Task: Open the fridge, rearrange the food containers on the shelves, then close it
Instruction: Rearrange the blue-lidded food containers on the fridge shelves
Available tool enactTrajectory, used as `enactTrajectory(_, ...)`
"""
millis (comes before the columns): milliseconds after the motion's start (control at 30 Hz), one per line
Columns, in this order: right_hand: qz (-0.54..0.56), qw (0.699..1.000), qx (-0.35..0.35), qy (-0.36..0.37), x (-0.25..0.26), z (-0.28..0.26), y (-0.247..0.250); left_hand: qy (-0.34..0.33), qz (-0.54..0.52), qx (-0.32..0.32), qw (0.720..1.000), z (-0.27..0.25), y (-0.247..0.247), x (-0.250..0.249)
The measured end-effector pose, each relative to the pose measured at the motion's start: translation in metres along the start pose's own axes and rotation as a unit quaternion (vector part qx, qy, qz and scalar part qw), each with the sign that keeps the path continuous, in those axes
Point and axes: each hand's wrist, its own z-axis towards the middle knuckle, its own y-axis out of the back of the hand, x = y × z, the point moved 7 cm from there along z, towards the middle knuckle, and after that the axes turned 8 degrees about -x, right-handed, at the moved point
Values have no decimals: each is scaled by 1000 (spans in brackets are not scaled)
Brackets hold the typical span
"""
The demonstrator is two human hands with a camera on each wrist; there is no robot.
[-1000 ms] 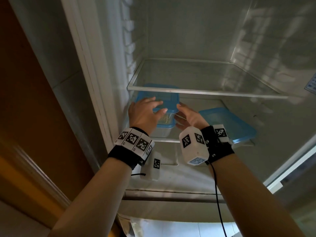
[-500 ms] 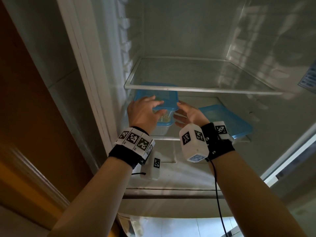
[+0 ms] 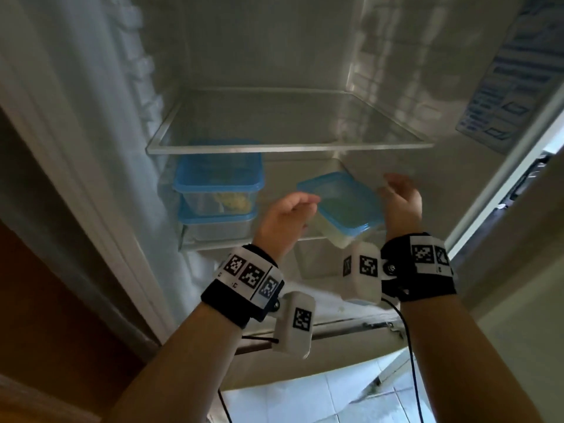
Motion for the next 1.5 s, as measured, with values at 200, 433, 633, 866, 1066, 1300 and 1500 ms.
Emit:
enactTrajectory(200,-41,996,22,-81,-51,18,26,91,54,76,992,4,-47,38)
enactTrajectory(433,-35,987,67,-139,-75,21,14,100,43,54,993,20,-37,44)
enactTrajectory(633,-73,981,111,-141,-79,17,-14,115,19,-6,993,30,-15,49)
enactTrajectory(866,-42,976,142,-162,-83,1,-51,104,106,4,989,28,13,55)
enactTrajectory(1066,-55,967,191,-161,-82,-8,-73,-10,268,-18,963,11,44,11)
enactTrajectory(1300,-53,959,220,-169,-77,-19,-88,-241,209,-257,912,-11,98,-54)
enactTrajectory(1500,-47,963,207,-163,-76,-24,-91,-182,402,-214,872,8,116,-30)
